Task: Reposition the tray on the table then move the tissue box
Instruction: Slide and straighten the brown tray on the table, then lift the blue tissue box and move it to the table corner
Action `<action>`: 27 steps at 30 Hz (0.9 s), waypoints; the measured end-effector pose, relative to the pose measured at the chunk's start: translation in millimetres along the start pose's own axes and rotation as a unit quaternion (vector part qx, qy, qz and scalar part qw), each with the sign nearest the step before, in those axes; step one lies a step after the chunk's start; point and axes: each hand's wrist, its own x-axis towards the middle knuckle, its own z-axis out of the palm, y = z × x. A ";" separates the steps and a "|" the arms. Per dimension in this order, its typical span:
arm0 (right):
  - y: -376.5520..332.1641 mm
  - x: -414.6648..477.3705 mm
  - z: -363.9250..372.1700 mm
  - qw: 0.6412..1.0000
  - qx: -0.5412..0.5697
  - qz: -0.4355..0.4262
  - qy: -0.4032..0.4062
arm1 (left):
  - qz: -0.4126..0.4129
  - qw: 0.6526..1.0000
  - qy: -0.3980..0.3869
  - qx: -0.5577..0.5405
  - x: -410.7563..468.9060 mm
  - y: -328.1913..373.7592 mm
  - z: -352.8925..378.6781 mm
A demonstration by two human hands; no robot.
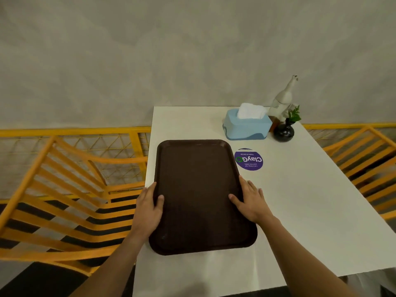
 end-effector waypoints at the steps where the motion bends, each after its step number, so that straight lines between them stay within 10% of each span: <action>1: -0.4 -0.8 -3.2 1.000 0.020 0.002 0.002 | 0.008 1.000 -0.005 -0.005 0.4 0.1 -2.9; 14: 31.4 39.3 -97.2 0.972 0.150 0.024 0.182 | 0.104 0.994 0.018 -0.003 66.2 112.5 26.6; 27: 115.6 178.2 -166.3 0.975 0.174 -0.024 0.135 | 0.060 0.994 0.044 -0.075 154.0 266.7 165.5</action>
